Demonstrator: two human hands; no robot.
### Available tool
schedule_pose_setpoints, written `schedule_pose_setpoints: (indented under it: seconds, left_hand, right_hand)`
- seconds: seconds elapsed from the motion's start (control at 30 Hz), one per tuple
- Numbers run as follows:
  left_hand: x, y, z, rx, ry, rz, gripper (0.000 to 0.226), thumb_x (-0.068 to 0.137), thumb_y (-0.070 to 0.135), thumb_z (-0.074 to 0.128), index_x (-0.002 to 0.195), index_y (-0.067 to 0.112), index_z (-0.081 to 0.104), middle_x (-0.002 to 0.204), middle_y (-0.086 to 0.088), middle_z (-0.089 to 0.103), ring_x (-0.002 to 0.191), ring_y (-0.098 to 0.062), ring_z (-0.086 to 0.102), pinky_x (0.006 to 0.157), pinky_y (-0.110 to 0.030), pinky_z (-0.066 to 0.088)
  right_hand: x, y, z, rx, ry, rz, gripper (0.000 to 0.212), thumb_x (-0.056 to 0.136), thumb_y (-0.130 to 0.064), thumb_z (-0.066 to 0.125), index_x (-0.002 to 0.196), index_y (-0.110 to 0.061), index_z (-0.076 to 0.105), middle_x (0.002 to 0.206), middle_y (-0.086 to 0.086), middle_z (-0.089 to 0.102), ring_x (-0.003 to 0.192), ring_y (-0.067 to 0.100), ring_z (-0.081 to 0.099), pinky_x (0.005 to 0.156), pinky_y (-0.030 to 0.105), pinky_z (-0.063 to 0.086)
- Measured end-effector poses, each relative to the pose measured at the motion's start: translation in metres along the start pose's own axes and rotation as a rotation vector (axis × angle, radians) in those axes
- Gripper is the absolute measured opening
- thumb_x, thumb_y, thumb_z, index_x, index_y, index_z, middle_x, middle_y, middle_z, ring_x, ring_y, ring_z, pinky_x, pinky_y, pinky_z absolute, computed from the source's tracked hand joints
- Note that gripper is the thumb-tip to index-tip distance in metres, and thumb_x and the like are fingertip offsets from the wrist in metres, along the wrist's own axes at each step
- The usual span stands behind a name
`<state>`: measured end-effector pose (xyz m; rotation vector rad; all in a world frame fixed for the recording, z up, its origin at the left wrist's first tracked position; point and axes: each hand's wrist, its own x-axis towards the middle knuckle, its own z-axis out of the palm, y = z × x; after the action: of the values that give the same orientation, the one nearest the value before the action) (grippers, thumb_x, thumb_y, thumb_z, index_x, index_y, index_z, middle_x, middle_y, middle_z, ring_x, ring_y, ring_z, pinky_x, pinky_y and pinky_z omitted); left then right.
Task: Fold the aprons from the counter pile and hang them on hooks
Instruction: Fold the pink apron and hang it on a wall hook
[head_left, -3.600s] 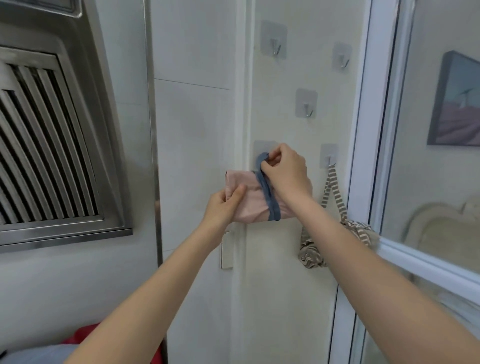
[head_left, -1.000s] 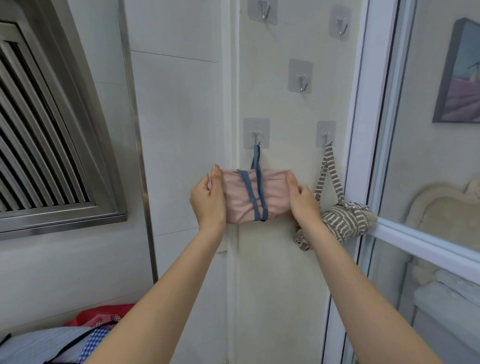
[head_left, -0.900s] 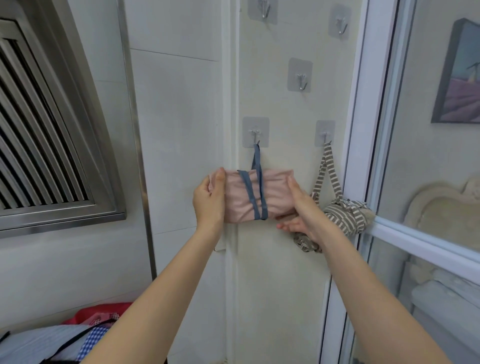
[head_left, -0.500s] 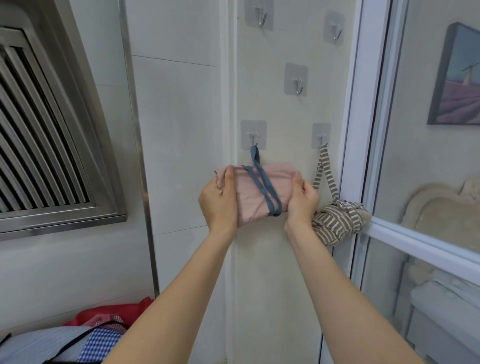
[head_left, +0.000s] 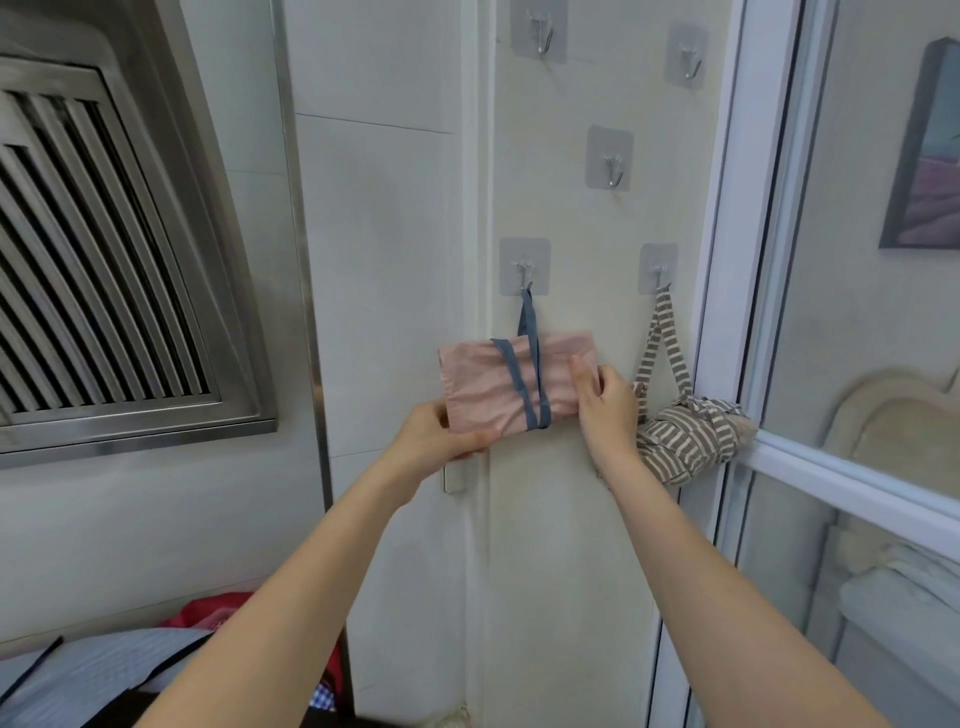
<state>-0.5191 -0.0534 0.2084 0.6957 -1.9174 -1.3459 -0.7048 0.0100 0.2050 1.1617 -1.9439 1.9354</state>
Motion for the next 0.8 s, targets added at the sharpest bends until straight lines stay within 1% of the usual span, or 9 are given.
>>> schedule_pose_setpoints:
  seconds: [0.07, 0.13, 0.27, 0.37, 0.47, 0.57, 0.63, 0.73, 0.8]
  left_hand:
    - [0.002, 0.009, 0.002, 0.240, 0.104, 0.105, 0.024, 0.081, 0.013, 0.072, 0.101, 0.012, 0.059, 0.075, 0.003, 0.064, 0.067, -0.010, 0.059, 0.059, -0.018, 0.046]
    - [0.004, 0.015, 0.003, 0.358, 0.136, 0.134, 0.024, 0.082, 0.016, 0.071, 0.101, 0.013, 0.057, 0.076, 0.003, 0.062, 0.066, -0.009, 0.057, 0.058, -0.020, 0.045]
    - [-0.002, 0.016, -0.001, 0.246, 0.022, 0.056, 0.055, 0.078, 0.022, 0.075, 0.122, 0.014, 0.042, 0.105, 0.003, 0.055, 0.098, -0.018, 0.057, 0.083, -0.033, 0.052]
    - [-0.014, 0.013, -0.011, 0.233, 0.030, 0.040, 0.064, 0.077, 0.025, 0.077, 0.125, 0.016, 0.035, 0.106, 0.006, 0.050, 0.099, -0.015, 0.054, 0.082, -0.028, 0.047]
    - [-0.029, 0.009, -0.029, 0.267, 0.106, 0.059, 0.061, 0.079, 0.025, 0.074, 0.127, 0.014, 0.037, 0.114, -0.001, 0.050, 0.097, -0.015, 0.053, 0.078, -0.026, 0.042]
    - [-0.044, -0.002, -0.055, 0.258, 0.144, 0.037, 0.051, 0.081, 0.025, 0.073, 0.119, 0.016, 0.042, 0.117, -0.004, 0.052, 0.100, -0.019, 0.055, 0.085, -0.034, 0.049]
    - [-0.058, -0.014, -0.073, 0.234, 0.113, -0.030, 0.049, 0.081, 0.023, 0.072, 0.119, 0.016, 0.041, 0.120, -0.006, 0.050, 0.101, -0.020, 0.055, 0.089, -0.037, 0.050]
    - [-0.086, -0.031, -0.089, 0.209, 0.009, -0.137, 0.053, 0.083, 0.020, 0.070, 0.125, 0.015, 0.038, 0.121, -0.005, 0.045, 0.105, -0.021, 0.054, 0.079, -0.031, 0.051]
    - [-0.096, -0.042, -0.087, 0.221, -0.047, -0.163, 0.054, 0.085, 0.019, 0.068, 0.128, 0.014, 0.036, 0.121, -0.005, 0.044, 0.104, -0.020, 0.053, 0.078, -0.029, 0.051]
  right_hand:
    - [-0.001, 0.001, 0.001, -0.089, 0.026, 0.017, 0.034, 0.097, -0.039, 0.045, 0.088, -0.006, 0.051, 0.089, 0.011, 0.049, 0.089, 0.026, 0.048, 0.078, 0.038, 0.038]
    - [-0.003, -0.002, 0.000, -0.140, 0.016, 0.061, 0.036, 0.099, -0.036, 0.042, 0.100, -0.001, 0.051, 0.101, 0.015, 0.051, 0.102, 0.030, 0.049, 0.084, 0.039, 0.038]
    - [-0.009, -0.016, -0.005, -0.247, 0.013, 0.103, 0.040, 0.099, -0.034, 0.040, 0.117, 0.002, 0.046, 0.124, 0.021, 0.047, 0.117, 0.033, 0.043, 0.095, 0.043, 0.036]
    - [-0.018, -0.034, -0.010, -0.363, 0.076, 0.087, 0.039, 0.099, -0.033, 0.040, 0.122, -0.002, 0.044, 0.131, 0.019, 0.042, 0.122, 0.032, 0.037, 0.098, 0.042, 0.031]
    - [-0.036, -0.063, -0.008, -0.417, 0.235, -0.084, 0.030, 0.098, -0.027, 0.043, 0.117, -0.004, 0.048, 0.127, 0.016, 0.043, 0.118, 0.030, 0.038, 0.095, 0.038, 0.031]
    - [-0.065, -0.097, 0.017, -0.363, 0.286, -0.367, 0.022, 0.092, -0.018, 0.048, 0.109, -0.004, 0.055, 0.119, 0.015, 0.048, 0.111, 0.029, 0.042, 0.090, 0.036, 0.031]
    - [-0.083, -0.102, 0.033, -0.525, 0.180, -0.417, 0.030, 0.087, -0.015, 0.049, 0.116, -0.008, 0.054, 0.127, 0.014, 0.045, 0.117, 0.031, 0.039, 0.094, 0.041, 0.030]
    - [-0.097, -0.077, 0.031, -0.771, -0.221, -0.103, 0.045, 0.091, -0.013, 0.046, 0.135, -0.011, 0.035, 0.152, 0.016, 0.011, 0.138, 0.034, 0.014, 0.106, 0.049, 0.023]
    - [-0.093, -0.059, 0.022, -0.789, -0.371, -0.038, 0.045, 0.092, -0.011, 0.047, 0.135, -0.009, 0.032, 0.156, 0.014, -0.001, 0.142, 0.032, 0.004, 0.109, 0.048, 0.021]
